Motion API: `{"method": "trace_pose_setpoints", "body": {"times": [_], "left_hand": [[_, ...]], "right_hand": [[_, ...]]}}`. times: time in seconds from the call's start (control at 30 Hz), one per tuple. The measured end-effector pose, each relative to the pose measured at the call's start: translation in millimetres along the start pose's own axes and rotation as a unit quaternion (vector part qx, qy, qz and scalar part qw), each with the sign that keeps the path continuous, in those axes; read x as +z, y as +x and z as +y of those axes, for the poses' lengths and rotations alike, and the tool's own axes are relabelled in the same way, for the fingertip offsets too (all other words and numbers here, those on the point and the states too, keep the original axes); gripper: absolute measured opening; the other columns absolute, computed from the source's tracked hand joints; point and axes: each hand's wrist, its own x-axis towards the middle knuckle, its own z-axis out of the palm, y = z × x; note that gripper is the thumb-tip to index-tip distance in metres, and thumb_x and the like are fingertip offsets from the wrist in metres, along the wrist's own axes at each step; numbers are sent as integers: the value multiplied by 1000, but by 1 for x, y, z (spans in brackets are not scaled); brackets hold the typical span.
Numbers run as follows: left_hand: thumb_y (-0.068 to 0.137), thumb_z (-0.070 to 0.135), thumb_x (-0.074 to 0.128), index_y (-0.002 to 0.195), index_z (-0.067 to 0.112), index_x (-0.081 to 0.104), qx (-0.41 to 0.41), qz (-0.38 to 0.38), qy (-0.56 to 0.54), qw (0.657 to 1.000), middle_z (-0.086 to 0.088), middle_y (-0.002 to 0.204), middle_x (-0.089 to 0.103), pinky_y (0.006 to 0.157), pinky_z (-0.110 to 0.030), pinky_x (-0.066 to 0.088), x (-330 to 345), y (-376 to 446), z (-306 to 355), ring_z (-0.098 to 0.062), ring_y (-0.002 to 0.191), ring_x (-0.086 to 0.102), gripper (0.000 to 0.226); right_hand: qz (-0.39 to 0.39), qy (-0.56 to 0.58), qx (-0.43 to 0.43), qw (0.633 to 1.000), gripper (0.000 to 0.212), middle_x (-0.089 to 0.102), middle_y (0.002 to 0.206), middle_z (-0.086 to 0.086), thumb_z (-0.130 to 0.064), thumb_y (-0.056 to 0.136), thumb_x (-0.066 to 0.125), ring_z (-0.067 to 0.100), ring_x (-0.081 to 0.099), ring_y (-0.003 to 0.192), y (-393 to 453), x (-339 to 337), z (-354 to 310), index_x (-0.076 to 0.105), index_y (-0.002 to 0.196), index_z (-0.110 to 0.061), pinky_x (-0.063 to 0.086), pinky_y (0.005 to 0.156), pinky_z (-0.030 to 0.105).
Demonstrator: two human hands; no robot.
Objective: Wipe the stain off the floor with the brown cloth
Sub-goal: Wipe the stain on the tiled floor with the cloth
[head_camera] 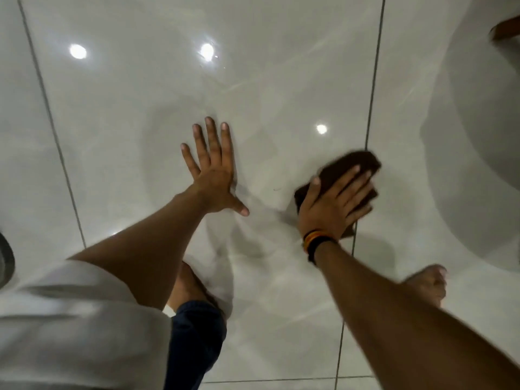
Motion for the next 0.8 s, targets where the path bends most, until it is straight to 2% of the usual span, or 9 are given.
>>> {"method": "trace_pose_setpoints", "body": {"times": [0.07,0.13,0.23,0.3,0.47,0.57,0.67,0.73,0.8], "left_hand": [[36,81,88,156,10,-37,10,8,-8,1000,-26,163,-41,114,-72,-22,-4,0,2,-51,150,-36,186],[39,90,79,160,7,-26,40,45,-20,998,-28,167,-33,116,-74,-19,-3,-3,-6,-51,153,-30,181],[43,98,70,165,-1,-6,2,160,-76,984,-39,167,-17,114,-73,-21,-7,-11,-40,-57,155,-18,174],[40,97,72,164,-2,-10,-80,210,-133,965,-39,166,-20,112,-73,-20,-17,-10,-65,-58,154,-21,178],[28,95,76,160,9,-29,-182,164,-211,946,-25,167,-35,114,-73,-20,-33,5,-104,-45,154,-33,189],[23,91,80,156,12,-35,-164,124,-209,956,-23,164,-41,113,-72,-21,-36,4,-112,-45,152,-37,193],[29,81,88,155,10,-37,-159,96,-195,963,-23,163,-43,117,-73,-20,-41,2,-116,-47,150,-39,192],[30,79,88,156,8,-36,-155,99,-207,961,-25,163,-43,117,-73,-20,-42,0,-116,-48,150,-39,191],[25,87,80,156,8,-35,-140,96,-222,960,-26,162,-43,114,-75,-21,-40,-2,-117,-49,149,-40,191]], "right_hand": [[-56,0,27,998,86,11,173,26,-56,105,39,46,11,161,-51,5,-18,14,166,-1,14,124,71],[-93,9,-30,995,89,11,172,29,-58,103,39,50,10,160,-80,8,-41,13,165,0,11,123,76],[-42,0,-204,978,84,19,173,25,-58,102,38,48,16,159,-45,12,-67,20,166,-6,7,123,75],[-4,-24,-239,971,80,19,174,19,-58,103,33,42,17,161,2,7,-74,20,167,-11,7,124,72],[25,56,11,998,86,10,176,18,-61,98,16,40,8,163,70,-12,-140,14,168,-11,11,122,73],[38,18,-172,984,79,17,175,19,-57,103,25,42,15,162,60,-10,-170,19,167,-11,11,123,74],[8,-44,-479,877,75,18,176,15,-55,106,33,38,16,162,32,-2,-156,19,168,-16,12,125,72],[-25,-52,-504,862,75,14,177,12,-55,106,36,35,12,163,21,-3,-130,16,168,-18,13,125,70],[-34,-55,-439,896,74,12,177,11,-55,107,34,33,11,164,22,-9,-112,15,168,-18,10,127,68]]}}
